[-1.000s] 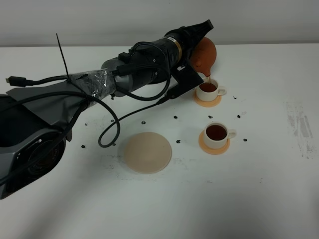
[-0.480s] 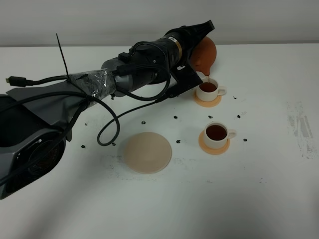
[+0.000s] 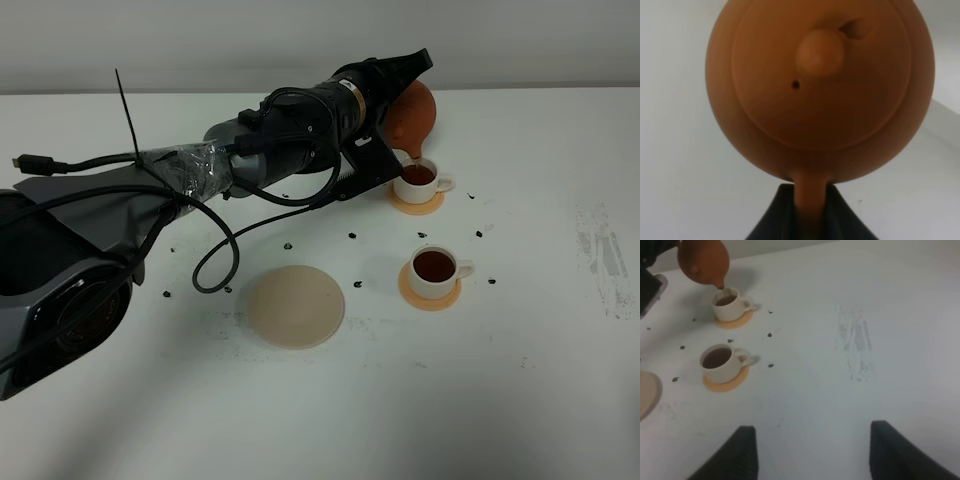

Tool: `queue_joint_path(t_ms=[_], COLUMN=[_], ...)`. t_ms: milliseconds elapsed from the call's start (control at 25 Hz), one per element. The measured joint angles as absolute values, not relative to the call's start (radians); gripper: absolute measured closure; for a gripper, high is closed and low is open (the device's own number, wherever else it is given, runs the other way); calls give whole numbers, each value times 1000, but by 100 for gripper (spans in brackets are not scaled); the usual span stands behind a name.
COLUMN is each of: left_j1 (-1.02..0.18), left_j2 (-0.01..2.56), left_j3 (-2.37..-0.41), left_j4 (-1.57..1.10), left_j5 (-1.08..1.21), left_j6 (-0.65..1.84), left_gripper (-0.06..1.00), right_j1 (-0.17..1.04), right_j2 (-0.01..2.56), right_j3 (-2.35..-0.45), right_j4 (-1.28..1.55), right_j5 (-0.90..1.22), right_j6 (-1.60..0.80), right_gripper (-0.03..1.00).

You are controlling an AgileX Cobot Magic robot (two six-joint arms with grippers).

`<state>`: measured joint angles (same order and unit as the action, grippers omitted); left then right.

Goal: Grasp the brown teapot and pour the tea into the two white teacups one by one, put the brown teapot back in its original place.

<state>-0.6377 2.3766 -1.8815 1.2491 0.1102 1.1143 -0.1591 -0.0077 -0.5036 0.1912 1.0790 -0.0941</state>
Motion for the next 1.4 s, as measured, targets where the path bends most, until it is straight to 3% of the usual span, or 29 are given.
queue_joint_path(t_ms=[480,760,1120,1400], left_j1=[-638,-638,-634,-602], left_j2=[2377,2368,2301,2262], left_j3=[-1882,-1882,-1882,-1882], left_j4=[1271,1207,1020,680], left_j5=[110,111,166,381], left_j6=[1109,979,823,633], left_gripper=[82,82,82,82], right_j1=[-159,-159,-159,-159], right_j2=[-8,-8,-8,-8], right_j3=[-504,-504,-504,-504], right_j4=[191,191,191,191], right_j5=[1079,1079,1079,1079], right_j6=[-94,-94,-94,-94], right_gripper=[46,46,46,46])
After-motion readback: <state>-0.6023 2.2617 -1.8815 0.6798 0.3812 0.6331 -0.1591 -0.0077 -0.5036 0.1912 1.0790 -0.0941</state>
